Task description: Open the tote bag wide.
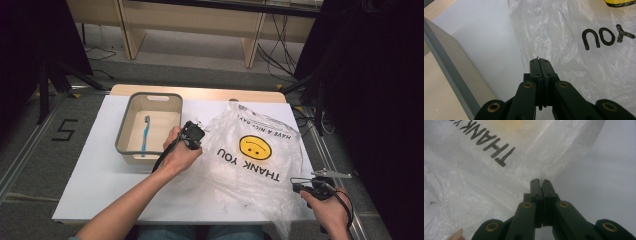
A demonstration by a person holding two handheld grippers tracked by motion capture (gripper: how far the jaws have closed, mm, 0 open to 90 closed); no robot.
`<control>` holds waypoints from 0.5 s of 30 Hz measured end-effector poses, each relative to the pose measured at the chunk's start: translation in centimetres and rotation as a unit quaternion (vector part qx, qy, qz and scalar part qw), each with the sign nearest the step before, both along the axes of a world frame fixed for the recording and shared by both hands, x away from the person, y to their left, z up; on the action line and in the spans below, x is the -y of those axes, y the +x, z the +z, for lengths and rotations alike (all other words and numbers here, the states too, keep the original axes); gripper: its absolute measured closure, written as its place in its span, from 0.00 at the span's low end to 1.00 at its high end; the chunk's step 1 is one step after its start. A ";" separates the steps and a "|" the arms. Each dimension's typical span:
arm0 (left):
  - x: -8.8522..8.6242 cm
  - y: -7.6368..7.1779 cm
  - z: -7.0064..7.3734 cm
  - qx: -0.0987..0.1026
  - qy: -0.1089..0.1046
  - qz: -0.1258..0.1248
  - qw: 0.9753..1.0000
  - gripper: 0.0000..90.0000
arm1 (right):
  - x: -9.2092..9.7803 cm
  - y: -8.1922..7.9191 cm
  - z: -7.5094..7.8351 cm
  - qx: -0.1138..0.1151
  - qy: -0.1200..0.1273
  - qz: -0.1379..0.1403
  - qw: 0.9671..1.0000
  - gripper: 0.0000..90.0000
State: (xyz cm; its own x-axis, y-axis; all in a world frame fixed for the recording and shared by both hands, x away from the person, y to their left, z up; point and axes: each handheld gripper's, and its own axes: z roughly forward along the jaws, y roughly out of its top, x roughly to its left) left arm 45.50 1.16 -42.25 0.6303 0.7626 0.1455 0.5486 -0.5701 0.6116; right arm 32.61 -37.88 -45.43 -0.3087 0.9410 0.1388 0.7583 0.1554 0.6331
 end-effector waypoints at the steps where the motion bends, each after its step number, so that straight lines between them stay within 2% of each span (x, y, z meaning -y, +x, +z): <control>1: 0.0 0.2 0.0 0.000 -0.002 0.002 1.000 0.99 | -0.1 0.0 0.0 -0.004 0.000 0.003 1.000 1.00; 9: 0.0 1.2 -0.2 0.005 0.009 0.004 1.000 0.99 | -0.7 0.0 -0.1 -0.007 0.000 0.018 1.000 1.00; 15: -0.1 1.9 0.2 0.011 0.015 0.010 1.000 0.99 | -1.3 0.2 -0.3 -0.008 -0.003 0.029 1.000 1.00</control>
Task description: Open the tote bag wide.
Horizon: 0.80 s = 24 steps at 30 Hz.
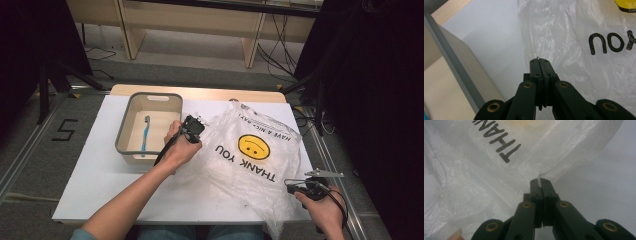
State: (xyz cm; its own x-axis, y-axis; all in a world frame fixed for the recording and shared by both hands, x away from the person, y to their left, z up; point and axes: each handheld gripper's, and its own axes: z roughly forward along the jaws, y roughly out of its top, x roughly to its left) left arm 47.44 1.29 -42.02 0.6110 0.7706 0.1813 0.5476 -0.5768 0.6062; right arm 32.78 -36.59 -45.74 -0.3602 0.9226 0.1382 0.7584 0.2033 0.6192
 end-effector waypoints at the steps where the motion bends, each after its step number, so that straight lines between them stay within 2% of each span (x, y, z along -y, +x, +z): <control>1: 0.0 0.1 0.1 0.001 0.002 0.001 1.000 0.99 | -0.1 0.0 0.0 0.000 0.000 0.001 1.000 1.00; 8: -0.3 0.9 0.9 0.017 0.017 0.006 1.000 0.99 | -0.9 0.1 -0.1 -0.003 0.000 0.017 1.000 1.00; 15: -0.6 1.4 1.5 0.039 0.023 0.013 0.999 0.96 | -2.0 0.0 -0.1 -0.002 0.002 0.038 0.999 0.98; 16: -0.7 1.4 1.5 0.045 0.023 0.014 0.999 0.94 | -2.2 0.0 0.0 0.001 0.001 0.043 0.999 0.98; 19: -0.8 1.4 1.6 0.063 0.021 0.014 0.998 0.79 | -2.4 0.0 0.3 0.012 -0.002 0.045 0.999 0.87; 20: -0.8 1.3 1.7 0.072 0.018 0.014 0.997 0.79 | -2.4 0.0 0.3 0.012 -0.002 0.045 0.999 0.87; 21: -0.8 1.2 1.9 0.078 0.016 0.015 0.997 0.75 | -2.3 -0.1 0.4 0.017 -0.005 0.043 0.999 0.83; 22: -0.9 1.1 2.1 0.082 0.012 0.015 0.996 0.71 | -2.2 -0.1 0.5 0.025 -0.009 0.038 0.999 0.79; 23: -0.9 1.0 2.2 0.086 0.006 0.015 0.996 0.62 | -1.9 -0.2 0.9 0.052 -0.011 0.031 0.998 0.71; 24: -0.9 0.9 2.3 0.089 -0.002 0.015 0.996 0.59 | -1.8 -0.2 1.2 0.065 -0.012 0.027 0.997 0.67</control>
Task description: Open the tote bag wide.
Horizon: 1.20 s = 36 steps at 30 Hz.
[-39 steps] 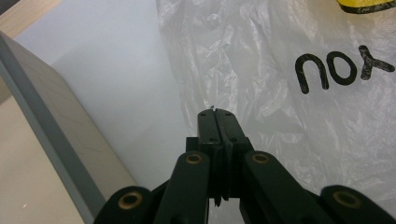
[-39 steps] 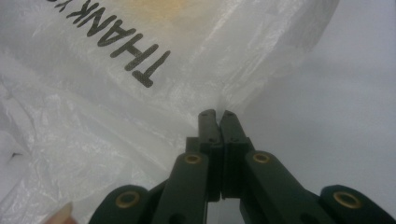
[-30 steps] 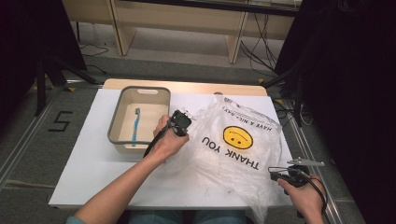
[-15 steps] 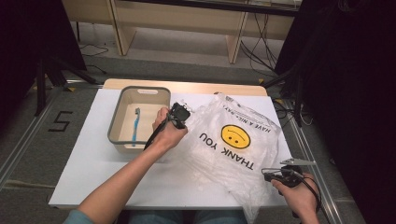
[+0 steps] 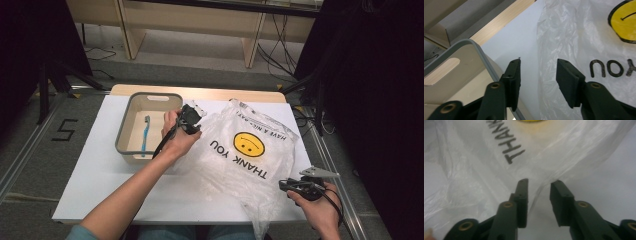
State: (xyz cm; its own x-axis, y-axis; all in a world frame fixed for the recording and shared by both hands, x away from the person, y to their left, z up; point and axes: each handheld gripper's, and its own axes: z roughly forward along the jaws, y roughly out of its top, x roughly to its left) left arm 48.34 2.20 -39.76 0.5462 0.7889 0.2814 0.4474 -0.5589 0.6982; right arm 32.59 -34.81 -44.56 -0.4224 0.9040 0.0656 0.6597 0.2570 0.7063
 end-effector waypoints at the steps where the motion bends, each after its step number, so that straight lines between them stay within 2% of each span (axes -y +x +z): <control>1: -0.1 -0.1 0.1 -0.001 -0.002 -0.005 1.000 0.59 | 0.0 0.0 0.0 0.000 0.000 0.000 1.000 0.67; 4: -0.1 -0.8 0.4 -0.002 -0.019 -0.012 1.000 0.51 | 0.2 0.0 0.8 0.043 -0.015 -0.001 0.999 0.59; 7: -0.2 -1.7 1.0 -0.003 -0.034 -0.022 0.999 0.46 | -0.2 0.1 1.2 0.067 -0.027 0.009 0.997 0.54; 9: -0.2 -2.3 1.5 -0.005 -0.055 -0.028 0.998 0.45 | -0.6 0.2 1.3 0.077 -0.030 0.019 0.996 0.51; 12: -0.1 -3.3 1.9 -0.008 -0.059 -0.044 0.997 0.42 | -1.2 0.2 1.7 0.104 -0.046 0.030 0.993 0.49; 14: -0.1 -4.0 1.9 -0.014 -0.069 -0.051 0.996 0.40 | -1.5 0.3 2.0 0.116 -0.046 0.037 0.992 0.48; 18: -0.3 -5.0 1.9 -0.025 -0.070 -0.065 0.995 0.39 | -2.2 0.5 1.9 0.113 -0.043 0.053 0.991 0.46; 26: -0.5 -7.4 1.1 -0.030 -0.081 -0.094 0.992 0.39 | -3.9 1.1 1.7 0.104 -0.041 0.088 0.990 0.47; 33: -1.3 -8.9 0.1 -0.031 -0.080 -0.100 0.991 0.39 | -5.3 1.7 1.7 0.101 -0.037 0.104 0.989 0.49; 36: -1.5 -9.6 -0.2 -0.032 -0.079 -0.111 0.990 0.39 | -5.9 2.0 1.7 0.099 -0.037 0.111 0.988 0.49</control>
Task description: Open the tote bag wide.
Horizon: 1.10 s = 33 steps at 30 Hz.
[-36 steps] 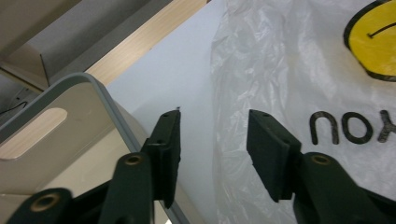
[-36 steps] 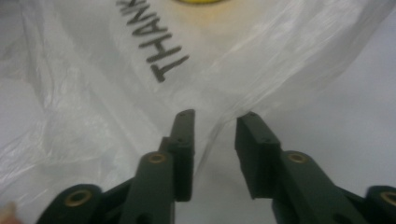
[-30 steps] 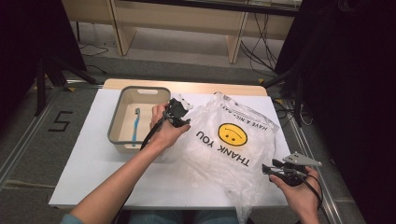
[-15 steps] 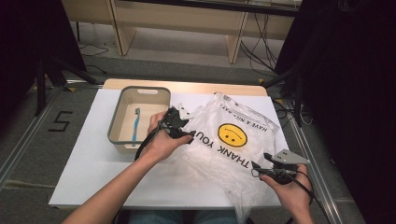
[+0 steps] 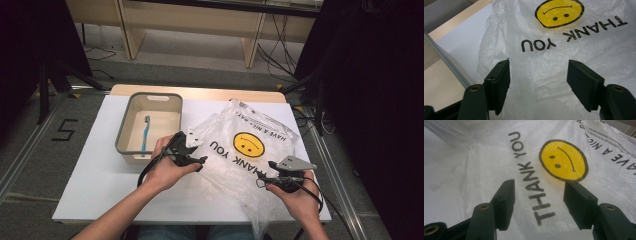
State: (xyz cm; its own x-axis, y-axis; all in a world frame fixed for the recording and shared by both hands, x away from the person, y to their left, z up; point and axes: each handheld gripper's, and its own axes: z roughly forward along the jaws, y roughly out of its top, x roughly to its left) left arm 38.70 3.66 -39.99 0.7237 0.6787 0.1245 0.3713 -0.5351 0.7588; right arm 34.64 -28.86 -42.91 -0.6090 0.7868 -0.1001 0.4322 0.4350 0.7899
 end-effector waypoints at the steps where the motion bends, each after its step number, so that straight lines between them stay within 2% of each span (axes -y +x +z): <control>1: 0.0 -0.3 -0.1 0.001 -0.001 -0.004 1.000 0.39 | -0.2 0.1 0.0 0.000 -0.002 0.003 1.000 0.48; 4: 0.0 -1.1 -0.5 0.002 -0.007 -0.011 1.000 0.40 | -1.0 0.5 0.0 -0.005 -0.003 0.011 1.000 0.48; 10: 0.5 -2.8 -1.7 -0.008 0.001 -0.037 0.999 0.44 | -2.5 1.4 -0.2 -0.011 -0.008 0.030 0.999 0.49; 16: 1.0 -3.8 -3.3 -0.035 0.003 -0.051 0.998 0.49 | -4.2 2.2 -0.8 -0.037 -0.018 0.058 0.997 0.48; 28: 2.3 -4.1 -5.9 -0.063 0.024 -0.066 0.995 0.61 | -6.7 3.2 -2.4 -0.078 -0.058 0.096 0.991 0.41; 33: 2.5 -3.8 -6.4 -0.063 0.026 -0.063 0.996 0.66 | -7.7 3.4 -3.0 -0.085 -0.077 0.111 0.987 0.39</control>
State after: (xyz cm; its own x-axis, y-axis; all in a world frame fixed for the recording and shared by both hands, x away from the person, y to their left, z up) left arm 34.85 1.17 -46.42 0.8144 0.5773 0.0590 0.3903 -0.6202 0.6805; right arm 38.04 -21.13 -45.90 -0.7836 0.6149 -0.0893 0.4334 0.6439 0.6305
